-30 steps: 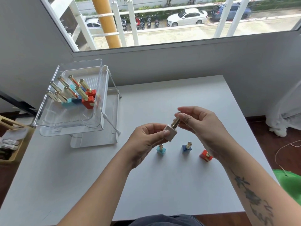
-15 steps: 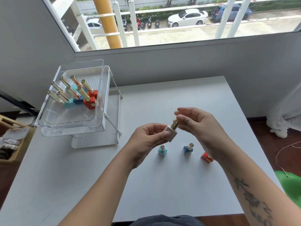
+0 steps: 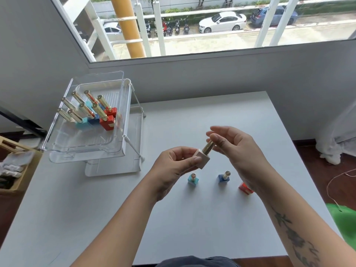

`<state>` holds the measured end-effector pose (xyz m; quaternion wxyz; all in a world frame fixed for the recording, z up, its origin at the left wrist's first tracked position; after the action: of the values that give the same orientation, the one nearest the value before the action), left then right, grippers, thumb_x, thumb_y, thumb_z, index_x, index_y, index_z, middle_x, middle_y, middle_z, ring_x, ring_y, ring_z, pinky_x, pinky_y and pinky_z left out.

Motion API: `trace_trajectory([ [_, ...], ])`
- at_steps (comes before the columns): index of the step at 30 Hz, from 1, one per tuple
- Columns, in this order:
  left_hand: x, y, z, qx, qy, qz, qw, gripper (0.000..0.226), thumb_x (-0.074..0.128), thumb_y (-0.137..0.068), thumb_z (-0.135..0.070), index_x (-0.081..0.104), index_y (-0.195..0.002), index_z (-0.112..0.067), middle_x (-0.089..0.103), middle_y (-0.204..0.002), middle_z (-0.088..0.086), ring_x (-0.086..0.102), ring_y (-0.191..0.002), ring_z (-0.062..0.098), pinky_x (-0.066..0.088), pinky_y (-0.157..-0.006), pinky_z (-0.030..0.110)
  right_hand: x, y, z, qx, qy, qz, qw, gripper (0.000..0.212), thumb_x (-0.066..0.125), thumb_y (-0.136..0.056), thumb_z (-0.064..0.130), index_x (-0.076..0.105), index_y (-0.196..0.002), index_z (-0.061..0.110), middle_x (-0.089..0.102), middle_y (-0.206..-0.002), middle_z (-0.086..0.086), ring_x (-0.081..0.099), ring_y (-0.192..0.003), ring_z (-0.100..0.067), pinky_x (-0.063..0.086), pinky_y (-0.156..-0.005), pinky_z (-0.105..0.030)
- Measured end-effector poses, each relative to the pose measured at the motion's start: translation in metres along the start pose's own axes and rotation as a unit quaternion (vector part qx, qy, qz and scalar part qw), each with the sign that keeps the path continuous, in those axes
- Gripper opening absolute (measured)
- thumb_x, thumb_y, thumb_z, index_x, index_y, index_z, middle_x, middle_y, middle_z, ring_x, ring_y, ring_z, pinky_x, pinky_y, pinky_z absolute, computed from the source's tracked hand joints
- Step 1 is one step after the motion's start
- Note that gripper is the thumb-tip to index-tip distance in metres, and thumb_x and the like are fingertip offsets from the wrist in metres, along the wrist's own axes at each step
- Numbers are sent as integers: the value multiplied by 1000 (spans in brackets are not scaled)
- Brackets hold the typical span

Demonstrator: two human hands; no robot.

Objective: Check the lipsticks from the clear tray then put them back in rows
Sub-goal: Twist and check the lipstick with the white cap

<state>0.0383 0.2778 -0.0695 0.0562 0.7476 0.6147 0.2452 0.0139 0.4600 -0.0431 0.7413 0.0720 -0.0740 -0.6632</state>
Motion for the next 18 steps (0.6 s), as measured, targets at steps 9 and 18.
trace_trajectory([
  [9,1,0,0,15,8,15,1000,28,79,-73,-19,76,-98,-10,75,-106,16,71,-101,26,55,-92,33,-1,-5,11,10,-9,11,1000,7,67,-88,10,73,-92,9,77,-87,-11,74,-84,-20,59,-83,-29],
  [18,-5,0,-1,40,3,-10,999,19,80,-75,-14,77,-94,-14,76,-102,15,72,-93,22,55,-84,26,9,-6,7,17,-52,19,998,13,67,-88,10,72,-100,11,77,-94,-7,74,-93,-19,57,-83,-25],
])
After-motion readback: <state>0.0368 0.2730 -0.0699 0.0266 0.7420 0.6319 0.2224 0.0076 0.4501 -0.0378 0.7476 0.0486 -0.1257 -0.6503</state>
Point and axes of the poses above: each hand's wrist, its own y-axis away from the middle knuckle, its own x-axis out of the palm, z = x × y, the point moved 2 cm from there along -y, towards the middle knuckle
